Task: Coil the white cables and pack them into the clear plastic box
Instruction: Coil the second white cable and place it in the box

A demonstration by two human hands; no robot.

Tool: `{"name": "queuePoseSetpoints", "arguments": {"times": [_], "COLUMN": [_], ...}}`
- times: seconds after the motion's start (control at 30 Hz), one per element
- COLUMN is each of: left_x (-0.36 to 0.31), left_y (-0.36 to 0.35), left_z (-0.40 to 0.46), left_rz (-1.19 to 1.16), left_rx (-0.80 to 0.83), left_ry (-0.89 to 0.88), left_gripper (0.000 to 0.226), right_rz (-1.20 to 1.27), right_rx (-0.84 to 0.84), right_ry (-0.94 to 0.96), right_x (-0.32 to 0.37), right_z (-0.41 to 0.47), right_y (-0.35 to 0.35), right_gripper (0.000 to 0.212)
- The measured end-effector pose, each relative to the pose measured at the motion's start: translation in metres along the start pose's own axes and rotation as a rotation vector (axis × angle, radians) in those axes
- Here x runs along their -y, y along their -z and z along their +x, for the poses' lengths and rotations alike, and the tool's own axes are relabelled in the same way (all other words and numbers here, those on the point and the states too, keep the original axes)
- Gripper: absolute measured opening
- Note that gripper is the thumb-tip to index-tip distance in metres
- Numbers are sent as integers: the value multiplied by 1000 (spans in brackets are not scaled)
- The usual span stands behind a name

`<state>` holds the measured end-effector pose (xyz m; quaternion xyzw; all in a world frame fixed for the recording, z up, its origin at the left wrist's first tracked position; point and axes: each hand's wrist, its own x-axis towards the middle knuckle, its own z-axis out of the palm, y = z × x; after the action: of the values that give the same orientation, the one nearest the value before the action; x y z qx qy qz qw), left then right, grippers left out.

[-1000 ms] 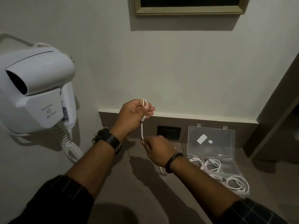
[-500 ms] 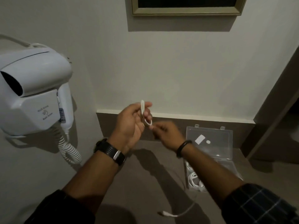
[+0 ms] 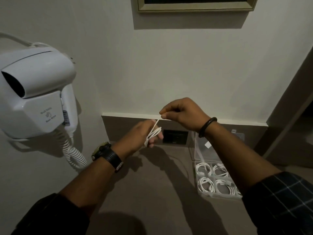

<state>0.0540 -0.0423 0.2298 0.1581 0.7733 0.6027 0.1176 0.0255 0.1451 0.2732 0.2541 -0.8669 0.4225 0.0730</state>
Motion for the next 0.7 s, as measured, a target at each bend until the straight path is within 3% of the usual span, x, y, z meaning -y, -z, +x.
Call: {"name": "queuePoseSetpoints", "arguments": {"times": [0.07, 0.17, 0.3, 0.37, 0.47, 0.57, 0.7], "left_x": [-12, -26, -22, -15, -4, 8, 13], "left_y": [-1, -4, -10, -9, 2, 9, -1], "left_z": [0, 8, 13, 15, 16, 10, -3], "left_rz": [-281, -575, -698, -641, -241, 116, 276], "left_rx": [-5, -136, -306, -384, -496, -380, -151], "left_ry": [-32, -125, -167, -181, -229, -183, -161], "left_gripper": [52, 42, 40, 43, 45, 51, 61], "right_rz": [160, 293, 317, 184, -33, -166, -175], "right_rx": [-45, -102, -88, -36, 66, 43, 64], "right_ry": [-61, -164, -223, -212, -141, -34, 14], "right_x": [-11, -22, -17, -12, -3, 7, 12], "right_z": [-3, -13, -23, -25, -27, -24, -12], "right_y": [-11, -49, -80, -84, -79, -53, -17], "right_gripper": [16, 21, 27, 30, 30, 18, 8]}}
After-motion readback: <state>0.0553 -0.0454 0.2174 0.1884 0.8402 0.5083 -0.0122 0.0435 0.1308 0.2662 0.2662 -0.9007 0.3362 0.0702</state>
